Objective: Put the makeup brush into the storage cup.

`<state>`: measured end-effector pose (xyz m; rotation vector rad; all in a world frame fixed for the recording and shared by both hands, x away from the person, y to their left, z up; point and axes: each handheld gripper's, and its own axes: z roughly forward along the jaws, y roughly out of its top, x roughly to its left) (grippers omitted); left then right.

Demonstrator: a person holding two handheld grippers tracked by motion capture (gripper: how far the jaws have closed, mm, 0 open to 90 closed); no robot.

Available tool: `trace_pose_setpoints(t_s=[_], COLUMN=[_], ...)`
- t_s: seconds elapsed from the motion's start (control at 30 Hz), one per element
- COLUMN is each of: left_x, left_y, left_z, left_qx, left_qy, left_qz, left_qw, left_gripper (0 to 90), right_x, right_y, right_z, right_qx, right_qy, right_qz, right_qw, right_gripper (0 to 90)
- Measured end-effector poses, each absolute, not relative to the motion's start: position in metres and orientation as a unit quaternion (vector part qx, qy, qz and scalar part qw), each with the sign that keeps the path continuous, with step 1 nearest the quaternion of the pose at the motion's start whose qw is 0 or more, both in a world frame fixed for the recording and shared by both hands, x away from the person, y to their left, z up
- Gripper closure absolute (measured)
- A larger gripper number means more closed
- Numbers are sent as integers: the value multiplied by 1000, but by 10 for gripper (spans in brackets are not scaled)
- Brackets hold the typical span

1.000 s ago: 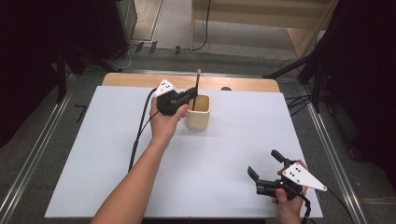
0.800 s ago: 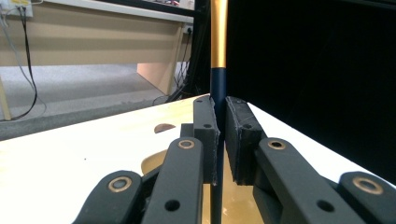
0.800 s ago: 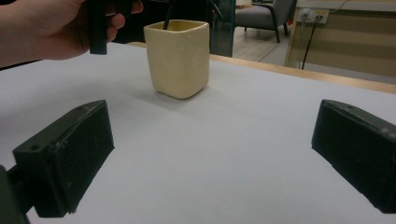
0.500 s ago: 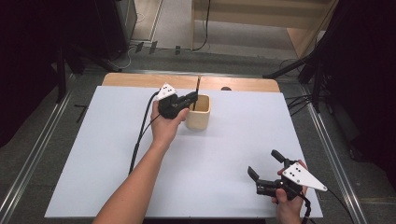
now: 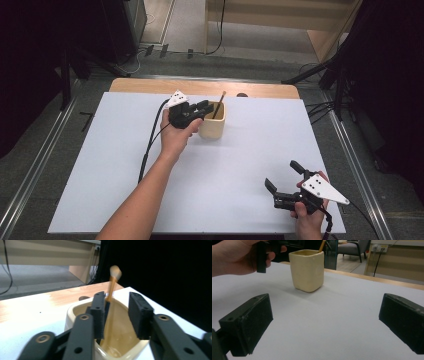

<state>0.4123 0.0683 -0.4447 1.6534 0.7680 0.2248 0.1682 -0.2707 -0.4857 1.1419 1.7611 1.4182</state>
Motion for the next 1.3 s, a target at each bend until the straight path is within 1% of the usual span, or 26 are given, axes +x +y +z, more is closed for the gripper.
trace_pose_setpoints(t_s=[0.13, 0.2, 0.3, 0.5, 0.57, 0.63, 0.67, 0.73, 0.8, 0.83, 1.0, 1.3], left_x=[407, 404, 398, 392, 390, 388, 387, 384, 382, 381, 374, 362], left_y=[76, 80, 86, 99, 103, 105, 107, 109, 113, 114, 123, 147], left_z=[-435, -431, -427, -422, -423, -424, -425, -426, -427, -426, -425, -430], left_qx=[717, 717, 724, 725, 730, 740, 741, 743, 741, 741, 741, 740], left_qy=[325, 325, 319, 321, 316, 308, 305, 306, 302, 304, 300, 312], left_qz=[94, 76, 93, 104, 98, 101, 100, 116, 109, 117, 123, 138], left_qw=[610, 611, 605, 601, 599, 589, 590, 584, 590, 588, 588, 579], left_gripper=[521, 512, 432, 173, 102, 0, 0, 0, 0, 0, 0, 0], right_x=[168, 168, 168, 168, 168, 168, 168, 168, 168, 168, 168, 168], right_y=[-270, -270, -269, -268, -269, -269, -269, -269, -269, -269, -270, -268], right_z=[-486, -485, -485, -486, -486, -486, -486, -486, -486, -486, -486, -487], right_qx=[431, 430, 429, 428, 429, 429, 430, 430, 429, 429, 429, 429], right_qy=[664, 665, 666, 666, 666, 666, 665, 665, 666, 666, 666, 667], right_qz=[533, 532, 532, 532, 532, 532, 532, 532, 532, 532, 531, 530], right_qw=[300, 300, 300, 300, 299, 300, 299, 300, 300, 300, 300, 299], right_gripper=[0, 0, 0, 0, 0, 0, 0, 0, 0, 0, 0, 0])
